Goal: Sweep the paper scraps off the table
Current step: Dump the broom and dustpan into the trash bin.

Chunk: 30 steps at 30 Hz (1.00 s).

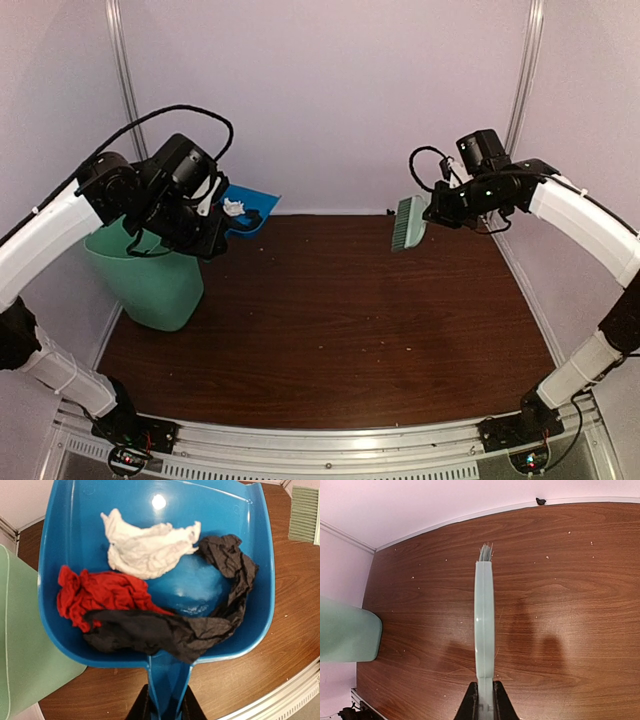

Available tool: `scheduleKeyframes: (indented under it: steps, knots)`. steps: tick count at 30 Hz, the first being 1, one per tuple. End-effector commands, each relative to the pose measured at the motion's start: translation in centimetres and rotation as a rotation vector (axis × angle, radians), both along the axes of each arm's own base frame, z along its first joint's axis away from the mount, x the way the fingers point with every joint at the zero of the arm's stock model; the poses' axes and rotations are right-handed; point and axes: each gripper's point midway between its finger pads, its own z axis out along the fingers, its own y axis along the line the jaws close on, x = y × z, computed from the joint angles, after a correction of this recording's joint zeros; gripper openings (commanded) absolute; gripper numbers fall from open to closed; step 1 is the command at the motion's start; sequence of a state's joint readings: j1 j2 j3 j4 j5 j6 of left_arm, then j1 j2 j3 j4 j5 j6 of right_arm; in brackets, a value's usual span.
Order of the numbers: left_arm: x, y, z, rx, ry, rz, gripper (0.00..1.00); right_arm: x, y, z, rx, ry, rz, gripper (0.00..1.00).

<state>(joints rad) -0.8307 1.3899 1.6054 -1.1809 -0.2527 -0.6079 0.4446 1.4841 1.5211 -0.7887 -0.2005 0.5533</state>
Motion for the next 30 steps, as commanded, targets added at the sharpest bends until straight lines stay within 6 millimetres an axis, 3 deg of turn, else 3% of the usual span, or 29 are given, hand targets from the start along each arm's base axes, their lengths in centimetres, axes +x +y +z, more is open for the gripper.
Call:
scheduleKeyframes:
  steps: [1, 9, 30]
  knots:
    - [0.6, 0.8, 2.3, -0.069, -0.014, 0.056, 0.0, 0.9, -0.4, 2.3, 0.007, -0.063, -0.012, 0.0]
    - [2.0, 2.7, 4.8, -0.182, -0.017, 0.142, 0.0, -0.6, -1.6, 1.4, -0.014, -0.051, -0.027, 0.0]
    - [2.2, 7.2, 9.5, -0.608, -0.001, 0.306, 0.0, -4.2, -3.0, 0.4, 0.008, -0.017, -0.037, 0.0]
